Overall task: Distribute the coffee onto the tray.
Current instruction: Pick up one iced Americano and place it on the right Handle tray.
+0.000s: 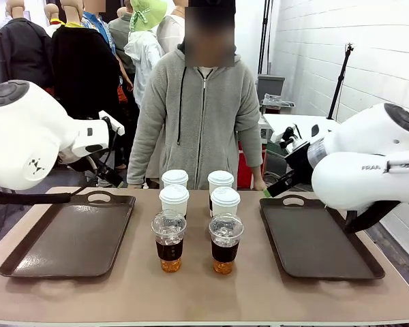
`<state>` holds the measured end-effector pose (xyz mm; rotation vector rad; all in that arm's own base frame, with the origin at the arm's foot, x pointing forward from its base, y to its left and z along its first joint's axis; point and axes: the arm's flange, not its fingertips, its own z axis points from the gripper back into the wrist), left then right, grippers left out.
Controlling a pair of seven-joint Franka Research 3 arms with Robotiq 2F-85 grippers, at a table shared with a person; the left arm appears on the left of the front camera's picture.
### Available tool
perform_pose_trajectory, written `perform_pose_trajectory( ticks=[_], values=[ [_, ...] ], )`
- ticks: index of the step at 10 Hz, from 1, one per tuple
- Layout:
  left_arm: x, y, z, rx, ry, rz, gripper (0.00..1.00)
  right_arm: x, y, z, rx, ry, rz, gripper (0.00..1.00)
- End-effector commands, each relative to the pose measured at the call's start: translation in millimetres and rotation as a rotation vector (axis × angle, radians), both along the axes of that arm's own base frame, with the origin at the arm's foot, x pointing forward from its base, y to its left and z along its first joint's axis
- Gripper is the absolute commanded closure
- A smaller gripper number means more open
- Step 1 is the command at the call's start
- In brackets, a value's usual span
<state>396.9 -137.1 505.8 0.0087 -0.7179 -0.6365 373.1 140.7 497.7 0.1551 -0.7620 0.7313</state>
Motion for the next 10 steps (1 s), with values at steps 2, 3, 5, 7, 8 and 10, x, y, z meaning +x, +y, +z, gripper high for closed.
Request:
perform_pose_trajectory(
  ticks=[2,3,5,7,8,10],
  values=[
    [-6.0,17.0,19.5,-0.11,-0.042,-0.153,0.0,-2.1,-21.4,7.0,0.101,-0.016,0.13,0.0],
    [-8.8,22.8,23.6,-0.137,-0.064,-0.193,0.0,-1.9,-25.2,9.6,0.139,-0.025,0.172,0.0],
    [-17.0,34.7,26.5,-0.205,-0.077,-0.23,0.0,-3.7,-32.8,12.0,0.181,-0.039,0.209,0.0],
    [-24.6,40.2,28.6,-0.278,-0.091,-0.292,0.0,-4.8,-38.9,12.3,0.224,-0.048,0.244,0.0],
    [-27.3,42.1,29.5,-0.284,-0.103,-0.295,0.0,-4.5,-38.2,12.2,0.235,-0.05,0.256,0.0],
    [-27.1,37.8,32.6,-0.281,-0.113,-0.305,0.0,-5.1,-35.2,13.6,0.238,-0.055,0.247,0.0]
  ],
)
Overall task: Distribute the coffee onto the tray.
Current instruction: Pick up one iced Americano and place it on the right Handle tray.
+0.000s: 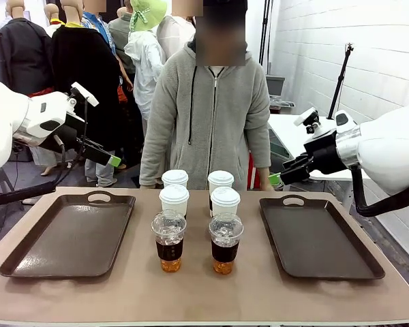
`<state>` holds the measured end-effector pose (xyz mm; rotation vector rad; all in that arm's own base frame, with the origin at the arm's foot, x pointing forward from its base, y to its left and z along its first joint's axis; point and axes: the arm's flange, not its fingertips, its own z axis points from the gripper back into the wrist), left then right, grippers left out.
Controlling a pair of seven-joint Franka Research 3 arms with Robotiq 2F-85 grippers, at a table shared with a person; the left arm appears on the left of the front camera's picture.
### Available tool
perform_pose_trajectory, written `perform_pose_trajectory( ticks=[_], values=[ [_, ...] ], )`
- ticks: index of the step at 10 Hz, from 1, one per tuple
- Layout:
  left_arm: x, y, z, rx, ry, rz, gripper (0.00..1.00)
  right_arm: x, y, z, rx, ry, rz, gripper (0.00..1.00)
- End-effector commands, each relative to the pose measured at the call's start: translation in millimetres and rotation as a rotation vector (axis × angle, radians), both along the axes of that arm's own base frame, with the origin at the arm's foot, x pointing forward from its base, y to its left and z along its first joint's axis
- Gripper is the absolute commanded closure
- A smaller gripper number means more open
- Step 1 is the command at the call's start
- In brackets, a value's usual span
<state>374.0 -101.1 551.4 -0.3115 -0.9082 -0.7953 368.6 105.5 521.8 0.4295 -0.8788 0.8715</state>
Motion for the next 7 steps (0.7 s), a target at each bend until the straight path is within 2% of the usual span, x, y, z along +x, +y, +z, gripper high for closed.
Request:
perform_pose_trajectory(
  ticks=[1,2,7],
  values=[
    [0.6,0.7,-0.8,0.005,0.002,0.007,0.0,-2.7,1.0,-12.5,-0.001,-0.025,-0.03,0.0],
    [0.6,0.7,-0.8,0.005,0.002,0.007,0.0,0.0,0.0,0.0,0.0,0.0,0.0,0.0],
    [0.6,0.7,-0.8,0.005,0.002,0.007,0.0,0.0,0.0,0.0,0.0,0.0,0.0,0.0]
  ],
)
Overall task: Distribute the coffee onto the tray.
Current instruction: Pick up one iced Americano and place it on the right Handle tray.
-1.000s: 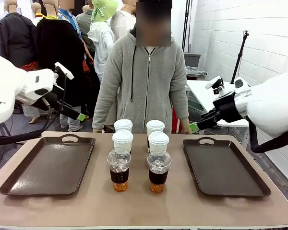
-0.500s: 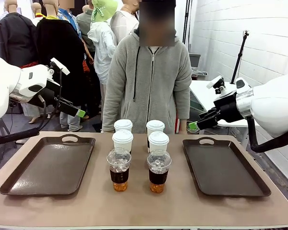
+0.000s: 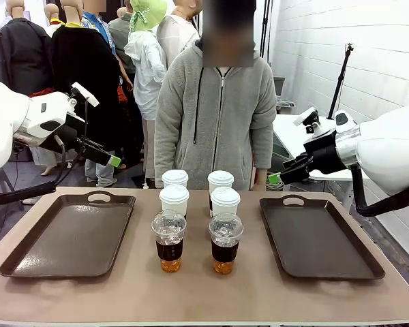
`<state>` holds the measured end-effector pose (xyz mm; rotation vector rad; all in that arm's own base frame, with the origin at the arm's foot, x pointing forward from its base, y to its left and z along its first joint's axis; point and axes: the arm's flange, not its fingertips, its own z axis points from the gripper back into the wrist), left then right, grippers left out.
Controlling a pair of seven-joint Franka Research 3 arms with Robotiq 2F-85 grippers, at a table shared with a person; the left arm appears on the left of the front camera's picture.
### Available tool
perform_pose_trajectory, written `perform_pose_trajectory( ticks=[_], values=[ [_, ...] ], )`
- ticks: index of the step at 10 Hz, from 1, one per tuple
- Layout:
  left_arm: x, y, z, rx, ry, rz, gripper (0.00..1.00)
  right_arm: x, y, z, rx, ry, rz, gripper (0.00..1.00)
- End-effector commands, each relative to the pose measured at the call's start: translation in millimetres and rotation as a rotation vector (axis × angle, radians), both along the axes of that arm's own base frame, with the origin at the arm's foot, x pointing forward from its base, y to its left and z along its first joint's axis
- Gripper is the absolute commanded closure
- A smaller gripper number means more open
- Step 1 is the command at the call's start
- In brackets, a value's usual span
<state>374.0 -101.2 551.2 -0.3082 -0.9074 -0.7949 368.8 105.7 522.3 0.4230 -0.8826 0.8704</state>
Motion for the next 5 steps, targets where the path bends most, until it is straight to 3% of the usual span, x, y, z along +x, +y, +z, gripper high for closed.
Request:
perform_pose_trajectory(
  ticks=[1,5],
  values=[
    [0.6,0.8,-0.6,0.002,0.002,0.005,0.0,-0.1,-0.2,-0.5,0.003,0.005,0.004,0.0],
    [0.6,0.8,-0.6,0.002,0.002,0.005,0.0,-0.1,-0.2,-0.5,0.003,0.005,0.004,0.0]
  ],
)
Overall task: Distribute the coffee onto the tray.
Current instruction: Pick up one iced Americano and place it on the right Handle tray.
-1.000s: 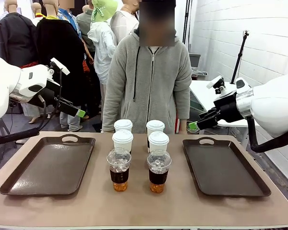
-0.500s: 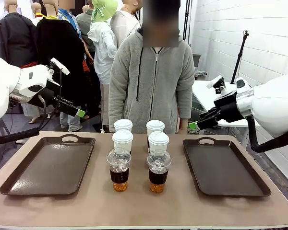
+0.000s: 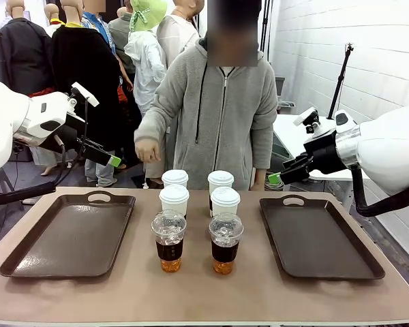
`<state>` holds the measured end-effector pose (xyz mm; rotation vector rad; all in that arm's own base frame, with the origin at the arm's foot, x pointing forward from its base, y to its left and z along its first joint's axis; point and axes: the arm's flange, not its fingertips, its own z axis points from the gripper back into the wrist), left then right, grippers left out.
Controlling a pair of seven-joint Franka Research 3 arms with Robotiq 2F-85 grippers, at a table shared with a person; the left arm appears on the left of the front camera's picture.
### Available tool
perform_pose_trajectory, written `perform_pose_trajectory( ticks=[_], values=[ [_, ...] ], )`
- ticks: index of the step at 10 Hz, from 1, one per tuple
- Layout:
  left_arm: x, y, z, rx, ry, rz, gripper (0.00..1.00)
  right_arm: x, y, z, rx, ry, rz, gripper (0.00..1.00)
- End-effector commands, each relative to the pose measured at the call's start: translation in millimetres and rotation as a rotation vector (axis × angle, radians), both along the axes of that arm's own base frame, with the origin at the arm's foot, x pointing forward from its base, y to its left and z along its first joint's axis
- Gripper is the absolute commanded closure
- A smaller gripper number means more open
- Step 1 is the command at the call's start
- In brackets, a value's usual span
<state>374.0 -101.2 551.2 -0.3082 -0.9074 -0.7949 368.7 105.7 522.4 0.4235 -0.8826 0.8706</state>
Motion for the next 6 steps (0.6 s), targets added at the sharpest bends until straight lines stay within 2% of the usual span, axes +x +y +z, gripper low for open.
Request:
perform_pose_trajectory(
  ticks=[1,6],
  values=[
    [0.6,0.8,-0.6,0.002,0.002,0.005,0.0,0.0,-0.2,-0.6,0.003,0.005,0.004,0.0],
    [0.6,0.8,-0.6,0.002,0.002,0.005,0.0,0.0,-0.2,-0.6,0.003,0.005,0.004,0.0]
  ],
)
